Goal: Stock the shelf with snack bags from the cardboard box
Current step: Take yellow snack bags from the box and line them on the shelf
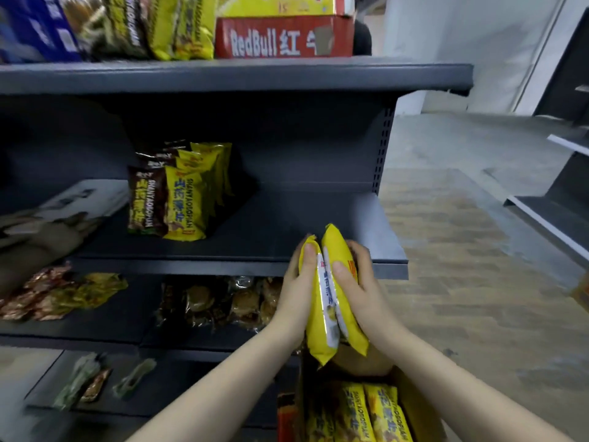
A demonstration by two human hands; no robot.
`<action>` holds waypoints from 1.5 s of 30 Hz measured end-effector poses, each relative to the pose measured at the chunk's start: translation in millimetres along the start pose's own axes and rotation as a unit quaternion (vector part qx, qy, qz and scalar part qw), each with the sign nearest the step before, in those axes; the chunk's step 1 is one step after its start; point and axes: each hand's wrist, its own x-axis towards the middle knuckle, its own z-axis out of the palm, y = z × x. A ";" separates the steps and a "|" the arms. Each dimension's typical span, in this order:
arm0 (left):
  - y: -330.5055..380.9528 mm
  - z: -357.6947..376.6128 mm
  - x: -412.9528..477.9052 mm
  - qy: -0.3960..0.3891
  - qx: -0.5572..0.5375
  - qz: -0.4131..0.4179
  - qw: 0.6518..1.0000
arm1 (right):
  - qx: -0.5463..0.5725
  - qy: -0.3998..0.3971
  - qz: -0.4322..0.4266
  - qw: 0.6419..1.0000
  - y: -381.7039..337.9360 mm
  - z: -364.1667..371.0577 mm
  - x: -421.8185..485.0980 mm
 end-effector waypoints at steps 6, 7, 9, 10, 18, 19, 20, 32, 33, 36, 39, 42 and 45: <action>38.7 -8.8 3.5 0.013 0.026 0.127 0.991 | -0.033 0.004 -0.075 0.997 -28.9 32.8 24.9; 42.6 -13.3 5.5 0.011 0.028 0.137 0.990 | -0.043 0.002 -0.078 0.996 -32.8 36.4 30.3; 50.0 -24.7 12.9 -0.003 0.036 0.148 0.988 | -0.051 -0.009 -0.072 0.996 -40.1 42.2 43.5; 54.3 -31.2 18.5 -0.017 0.041 0.152 0.987 | -0.047 -0.018 -0.064 0.997 -43.3 44.3 51.3; 91.5 -86.7 77.6 -0.036 0.094 0.141 0.985 | -0.030 -0.002 0.051 0.998 -41.1 72.5 128.4; 98.7 -95.0 84.3 -0.024 0.102 0.141 0.984 | -0.044 0.007 0.051 0.998 -38.9 77.6 138.7; 107.1 -104.5 91.3 -0.010 0.113 0.143 0.983 | -0.064 0.015 0.050 0.997 -37.4 83.2 150.3; 164.6 -214.8 165.4 0.094 0.136 0.154 0.974 | -0.272 0.133 0.045 0.952 -2.8 159.4 312.2; 164.7 -221.3 172.1 0.092 0.129 0.152 0.975 | -0.291 0.136 0.050 0.946 0.9 165.6 323.6; 167.7 -235.6 188.6 0.084 0.111 0.149 0.979 | -0.328 0.147 0.075 0.930 13.3 176.5 351.2; 172.6 -245.6 205.4 0.080 0.093 0.146 0.982 | -0.343 0.172 0.091 0.919 27.0 184.2 370.3; 175.2 -249.7 217.2 0.066 0.064 0.140 0.986 | -0.350 0.196 0.102 0.910 38.8 192.5 383.9; 173.8 -252.0 225.2 0.062 0.055 0.134 0.987 | -0.368 0.225 0.109 0.895 47.1 200.5 392.4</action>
